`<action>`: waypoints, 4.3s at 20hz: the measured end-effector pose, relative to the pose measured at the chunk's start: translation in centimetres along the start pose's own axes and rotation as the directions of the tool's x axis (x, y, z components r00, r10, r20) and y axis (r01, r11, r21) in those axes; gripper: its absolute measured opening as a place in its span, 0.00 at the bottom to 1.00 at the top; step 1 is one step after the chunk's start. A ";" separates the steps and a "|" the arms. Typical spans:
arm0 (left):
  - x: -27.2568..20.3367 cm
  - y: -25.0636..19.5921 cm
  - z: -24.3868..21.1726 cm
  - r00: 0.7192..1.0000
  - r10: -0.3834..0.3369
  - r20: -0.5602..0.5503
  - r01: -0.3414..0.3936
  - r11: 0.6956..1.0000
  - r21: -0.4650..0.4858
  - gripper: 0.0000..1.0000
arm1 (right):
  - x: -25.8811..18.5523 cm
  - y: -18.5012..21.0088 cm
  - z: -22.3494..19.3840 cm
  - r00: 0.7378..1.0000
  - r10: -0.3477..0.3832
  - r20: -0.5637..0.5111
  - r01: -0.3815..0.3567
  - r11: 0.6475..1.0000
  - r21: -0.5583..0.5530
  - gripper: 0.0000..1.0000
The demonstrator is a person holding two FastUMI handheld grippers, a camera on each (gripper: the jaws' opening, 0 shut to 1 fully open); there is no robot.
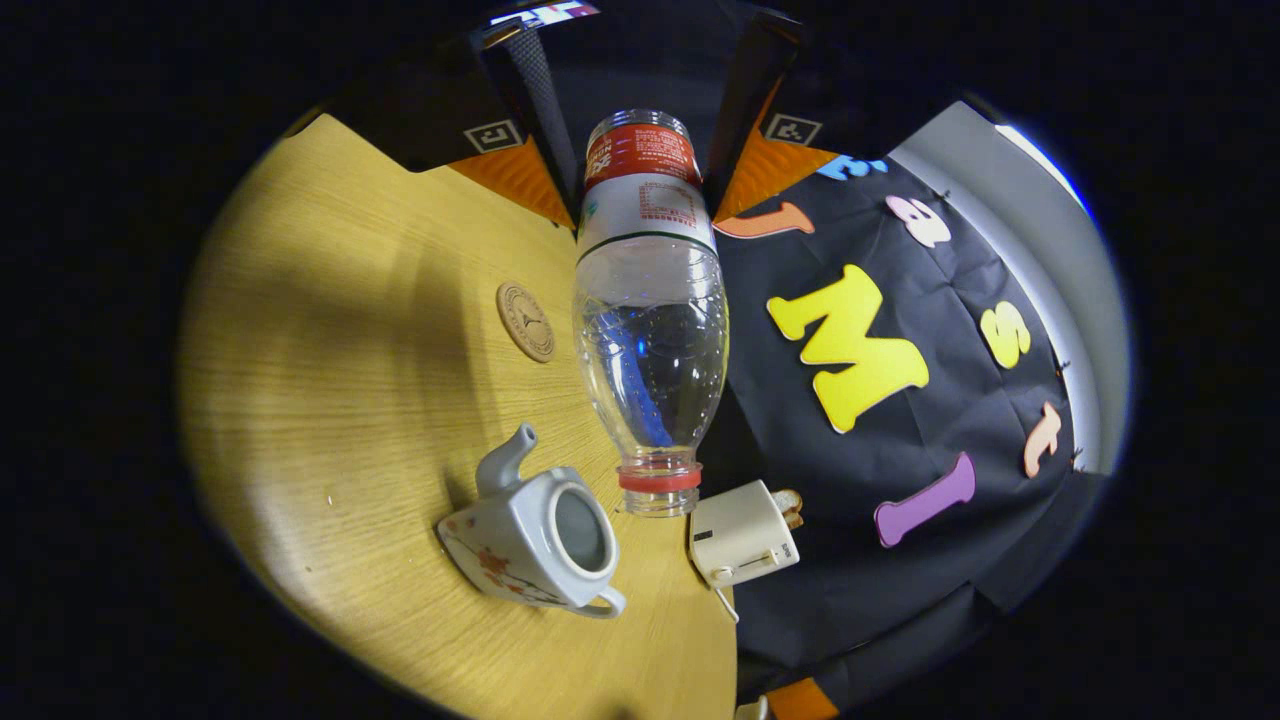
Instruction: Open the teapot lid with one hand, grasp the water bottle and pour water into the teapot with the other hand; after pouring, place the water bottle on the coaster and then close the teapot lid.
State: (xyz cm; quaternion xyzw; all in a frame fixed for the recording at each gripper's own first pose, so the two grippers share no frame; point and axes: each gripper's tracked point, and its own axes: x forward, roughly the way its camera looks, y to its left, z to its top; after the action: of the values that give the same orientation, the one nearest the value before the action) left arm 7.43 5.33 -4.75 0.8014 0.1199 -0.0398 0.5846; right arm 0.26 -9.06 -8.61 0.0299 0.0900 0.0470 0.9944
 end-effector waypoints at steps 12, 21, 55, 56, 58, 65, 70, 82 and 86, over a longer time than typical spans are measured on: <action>-3.2 -2.5 1.7 0.985 -0.025 0.168 0.169 0.247 -0.954 0.73 | 0.1 0.6 0.8 1.000 -0.014 -0.004 0.014 1.000 0.003 0.00; -3.1 -0.2 -0.4 0.986 0.071 0.151 0.164 -0.265 -0.950 0.74 | 0.1 2.9 0.9 1.000 0.004 -0.012 -0.004 1.000 -0.009 0.00; 14.5 -3.1 1.6 0.979 0.018 0.203 0.200 -0.292 -0.935 0.79 | 1.9 1.4 -2.7 0.993 -0.035 -0.116 0.034 0.999 -0.009 0.00; 14.3 -3.0 1.7 0.979 0.016 0.205 0.201 -0.289 -0.936 0.79 | 1.8 1.5 -2.7 0.993 -0.033 -0.116 0.032 0.999 -0.009 0.00; 14.3 -3.3 1.8 0.977 0.013 0.213 0.207 -0.292 -0.934 0.86 | 1.8 1.7 -2.8 0.993 -0.029 -0.116 0.028 1.000 -0.010 0.00; 12.8 -5.2 1.3 0.972 -0.062 0.227 0.196 -0.320 -0.927 1.00 | 2.2 2.9 -2.2 0.994 -0.009 -0.108 0.007 1.000 -0.020 0.00; 8.1 -7.6 -0.6 0.966 -0.115 0.233 0.179 -0.356 -0.917 1.00 | 3.4 6.1 -0.6 0.996 0.045 -0.074 -0.049 0.997 -0.053 0.00; -3.3 -7.9 -10.5 1.000 0.025 -0.004 0.007 -0.402 -0.916 0.99 | 8.8 16.0 1.0 0.975 0.222 -0.027 -0.224 0.968 -0.111 0.00; -4.8 -6.9 -12.2 0.996 0.075 -0.056 -0.022 -0.397 -0.918 0.98 | 9.5 17.1 0.1 0.973 0.230 -0.035 -0.233 0.962 -0.140 0.00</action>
State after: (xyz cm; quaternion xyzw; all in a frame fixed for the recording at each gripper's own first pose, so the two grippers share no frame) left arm 0.15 18.16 -6.35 -0.0434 0.0546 0.0913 0.9934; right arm 8.04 8.88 -9.06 -0.0316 0.0915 0.1693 0.9808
